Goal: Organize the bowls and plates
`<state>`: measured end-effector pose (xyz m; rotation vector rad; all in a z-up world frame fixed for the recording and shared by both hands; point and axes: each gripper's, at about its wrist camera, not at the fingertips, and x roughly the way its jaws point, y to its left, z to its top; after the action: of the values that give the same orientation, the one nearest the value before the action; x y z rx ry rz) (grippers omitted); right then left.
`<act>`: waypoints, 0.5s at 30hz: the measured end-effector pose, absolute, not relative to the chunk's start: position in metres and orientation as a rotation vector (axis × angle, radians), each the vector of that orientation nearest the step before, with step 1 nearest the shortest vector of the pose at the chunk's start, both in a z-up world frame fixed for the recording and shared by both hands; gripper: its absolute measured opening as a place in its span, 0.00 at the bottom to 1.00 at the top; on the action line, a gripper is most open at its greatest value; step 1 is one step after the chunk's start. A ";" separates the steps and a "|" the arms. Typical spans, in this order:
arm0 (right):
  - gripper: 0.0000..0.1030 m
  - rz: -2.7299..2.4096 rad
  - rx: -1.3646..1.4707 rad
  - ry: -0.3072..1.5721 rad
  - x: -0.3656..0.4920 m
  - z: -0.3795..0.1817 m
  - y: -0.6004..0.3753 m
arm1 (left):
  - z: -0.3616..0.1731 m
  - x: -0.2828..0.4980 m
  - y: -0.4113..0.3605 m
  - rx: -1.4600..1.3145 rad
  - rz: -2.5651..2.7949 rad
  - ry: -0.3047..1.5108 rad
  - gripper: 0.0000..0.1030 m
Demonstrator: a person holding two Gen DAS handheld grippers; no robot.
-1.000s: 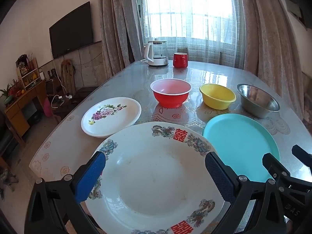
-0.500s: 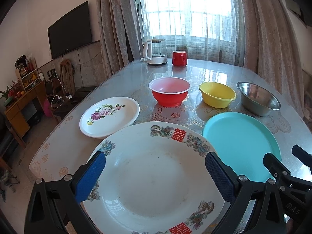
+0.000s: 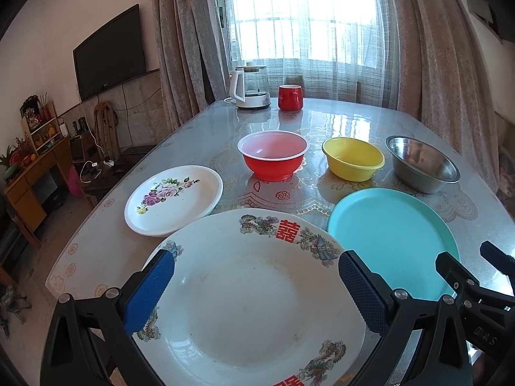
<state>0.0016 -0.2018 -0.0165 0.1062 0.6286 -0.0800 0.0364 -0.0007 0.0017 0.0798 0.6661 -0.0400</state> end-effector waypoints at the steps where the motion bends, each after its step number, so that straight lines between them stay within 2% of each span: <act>1: 0.97 -0.082 0.107 0.629 0.002 -0.017 -0.203 | 0.002 0.037 -0.001 0.082 -0.042 0.666 1.00; 15: 0.95 -0.131 0.171 0.657 0.008 -0.024 -0.237 | 0.001 0.055 -0.015 0.089 -0.136 0.715 1.00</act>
<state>0.0083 -0.2373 -0.0236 0.1711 0.6569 -0.1311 0.0550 -0.0151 0.0011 0.0889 0.7148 -0.1358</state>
